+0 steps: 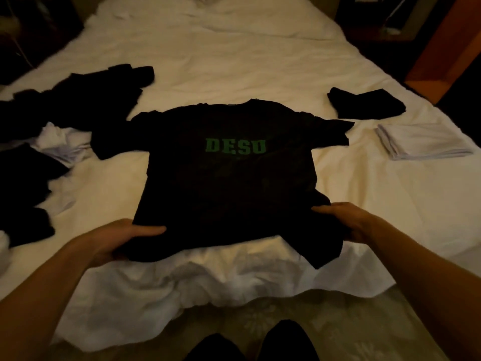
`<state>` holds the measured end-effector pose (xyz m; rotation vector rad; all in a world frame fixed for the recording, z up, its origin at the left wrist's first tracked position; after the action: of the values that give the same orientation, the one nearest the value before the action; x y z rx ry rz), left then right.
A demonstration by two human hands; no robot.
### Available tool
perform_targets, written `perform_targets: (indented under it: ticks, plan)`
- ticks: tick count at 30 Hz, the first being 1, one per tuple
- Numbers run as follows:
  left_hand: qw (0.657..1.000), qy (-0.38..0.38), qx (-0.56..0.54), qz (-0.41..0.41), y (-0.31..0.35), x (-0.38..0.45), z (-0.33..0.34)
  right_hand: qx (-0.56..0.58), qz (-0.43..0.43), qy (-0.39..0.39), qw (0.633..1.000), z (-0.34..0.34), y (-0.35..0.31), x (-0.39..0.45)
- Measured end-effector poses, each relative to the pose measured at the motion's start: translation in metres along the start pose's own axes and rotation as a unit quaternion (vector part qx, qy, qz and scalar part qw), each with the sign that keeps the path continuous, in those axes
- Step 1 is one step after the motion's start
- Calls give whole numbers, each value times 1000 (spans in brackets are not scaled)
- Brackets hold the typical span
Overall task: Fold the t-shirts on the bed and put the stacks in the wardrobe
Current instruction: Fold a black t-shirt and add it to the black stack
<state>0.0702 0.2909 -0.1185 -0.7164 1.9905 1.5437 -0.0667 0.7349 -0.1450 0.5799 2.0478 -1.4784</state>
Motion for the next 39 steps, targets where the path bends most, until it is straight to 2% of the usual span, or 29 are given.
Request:
perform_targets:
  ticks: [2,4,6,8,10,12,16,18,20,22,24,27,30,33,36,39]
  plan:
    - [998,2,53,37,-18,2,2,2,-21,-12,1000,-1,16,-1]
    - [995,34,48,76,-41,3,7,3,-14,-27,1000,4,48,-7]
    - [985,112,-3,128,-62,-1,15,34,-21,-37,999,6,79,-10]
    - [959,199,-70,189,-73,-9,25,100,-48,-31,993,11,98,-16]
    - [936,258,-97,219,-80,-12,30,164,-82,-15,983,14,99,-23]
    - [922,281,-135,231,-73,-19,30,229,-119,2,966,14,86,-31]
    - [892,313,-236,225,-52,-37,26,337,-167,-49,925,10,54,-62]
    - [915,289,-218,179,-57,-42,28,328,-149,-62,931,10,56,-71]
    - [955,207,-176,117,-74,-42,34,236,-110,-45,964,12,70,-70]
    - [975,156,-128,86,-91,-39,40,131,-70,-14,989,11,92,-65]
    - [971,178,-128,94,-107,-34,42,81,-61,13,995,9,111,-60]
    - [952,214,-168,138,-124,-25,40,96,-95,14,991,6,125,-56]
    - [953,203,-143,172,-136,-25,43,134,-133,-2,982,5,129,-59]
    - [960,180,-109,186,-151,-26,49,142,-125,-47,981,7,140,-63]
    - [941,235,-121,211,-164,-31,49,160,-111,-79,978,8,153,-70]
    - [910,298,-115,264,-163,-40,50,209,-154,-62,964,3,153,-77]
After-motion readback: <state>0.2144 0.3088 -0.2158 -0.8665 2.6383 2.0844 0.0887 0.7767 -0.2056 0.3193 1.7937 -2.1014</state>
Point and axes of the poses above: each hand's wrist, its own x-axis towards the middle knuckle, its own z-axis out of the palm, y = z × x, the point moved 3 cm from there along x, towards the middle knuckle, and after that the axes turned 2 degrees about y, right-handed, at the moved point
